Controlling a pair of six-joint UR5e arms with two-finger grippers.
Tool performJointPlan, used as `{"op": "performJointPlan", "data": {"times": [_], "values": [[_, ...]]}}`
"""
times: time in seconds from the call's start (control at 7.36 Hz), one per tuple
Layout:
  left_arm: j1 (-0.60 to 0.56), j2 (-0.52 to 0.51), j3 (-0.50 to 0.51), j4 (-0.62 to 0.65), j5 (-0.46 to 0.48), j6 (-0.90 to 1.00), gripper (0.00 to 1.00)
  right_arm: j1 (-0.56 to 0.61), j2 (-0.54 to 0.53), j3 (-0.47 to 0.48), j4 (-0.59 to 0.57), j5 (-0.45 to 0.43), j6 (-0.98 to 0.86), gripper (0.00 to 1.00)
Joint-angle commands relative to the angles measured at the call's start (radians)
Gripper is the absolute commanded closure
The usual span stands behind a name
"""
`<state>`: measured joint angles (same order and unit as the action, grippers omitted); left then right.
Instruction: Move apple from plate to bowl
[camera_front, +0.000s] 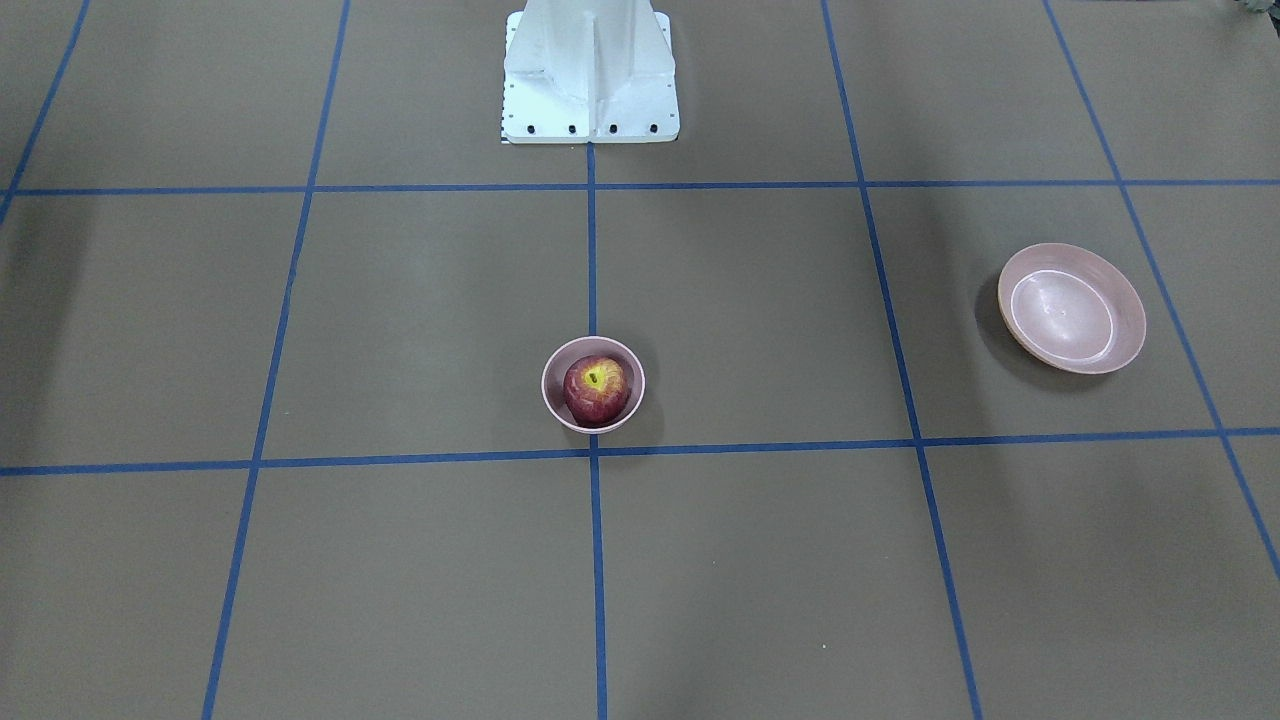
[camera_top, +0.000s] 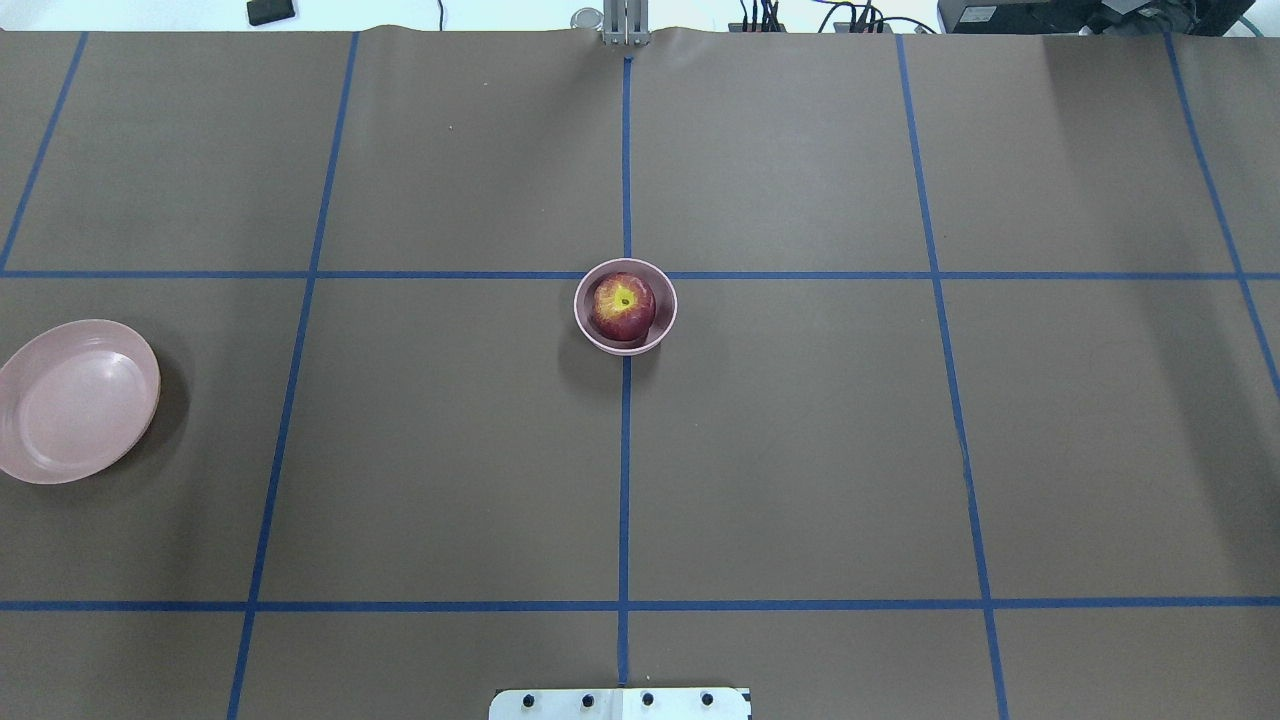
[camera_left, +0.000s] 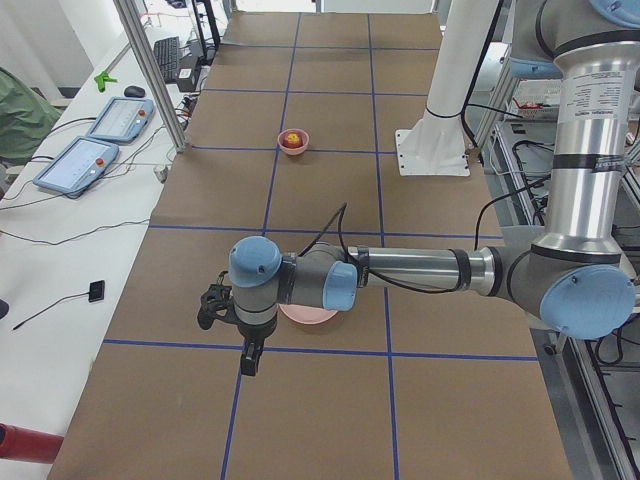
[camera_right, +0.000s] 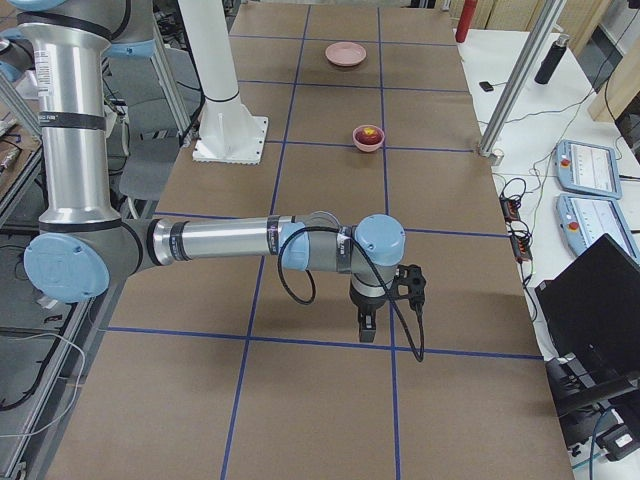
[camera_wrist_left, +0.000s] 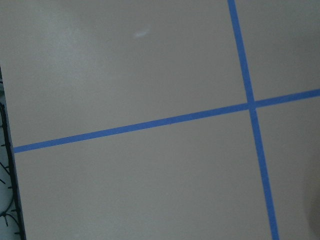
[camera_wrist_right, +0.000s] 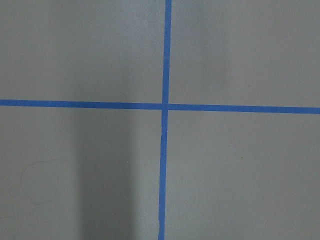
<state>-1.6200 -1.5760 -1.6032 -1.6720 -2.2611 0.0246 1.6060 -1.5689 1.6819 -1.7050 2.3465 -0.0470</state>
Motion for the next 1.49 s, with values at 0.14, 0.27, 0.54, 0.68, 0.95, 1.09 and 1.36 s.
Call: {"op": "performJointPlan", "data": {"times": [0.14, 0.27, 0.54, 0.68, 0.95, 1.09, 1.36], "values": [[0.017, 0.019, -0.046, 0.001, -0.025, -0.065, 0.02, 0.000, -0.007, -0.002, -0.002, 0.005, 0.001, 0.00], [0.019, 0.022, -0.044, 0.001, -0.025, -0.065, 0.02, 0.000, -0.007, 0.005, -0.004, 0.008, 0.002, 0.00], [0.019, 0.024, -0.040, 0.001, -0.025, -0.065, 0.02, 0.000, -0.008, 0.007, -0.004, 0.010, 0.002, 0.00], [0.019, 0.024, -0.038, 0.001, -0.023, -0.065, 0.02, 0.000, -0.008, 0.004, -0.004, 0.007, 0.001, 0.00], [0.019, 0.024, -0.040, 0.001, -0.025, -0.065, 0.02, 0.000, -0.010, -0.001, -0.004, 0.004, 0.001, 0.00], [0.019, 0.024, -0.038, 0.003, -0.026, -0.065, 0.02, 0.000, -0.008, -0.001, -0.002, 0.000, 0.001, 0.00], [0.019, 0.024, -0.032, 0.003, -0.028, -0.065, 0.02, 0.000, -0.010, 0.001, -0.002, 0.005, 0.001, 0.00]]}}
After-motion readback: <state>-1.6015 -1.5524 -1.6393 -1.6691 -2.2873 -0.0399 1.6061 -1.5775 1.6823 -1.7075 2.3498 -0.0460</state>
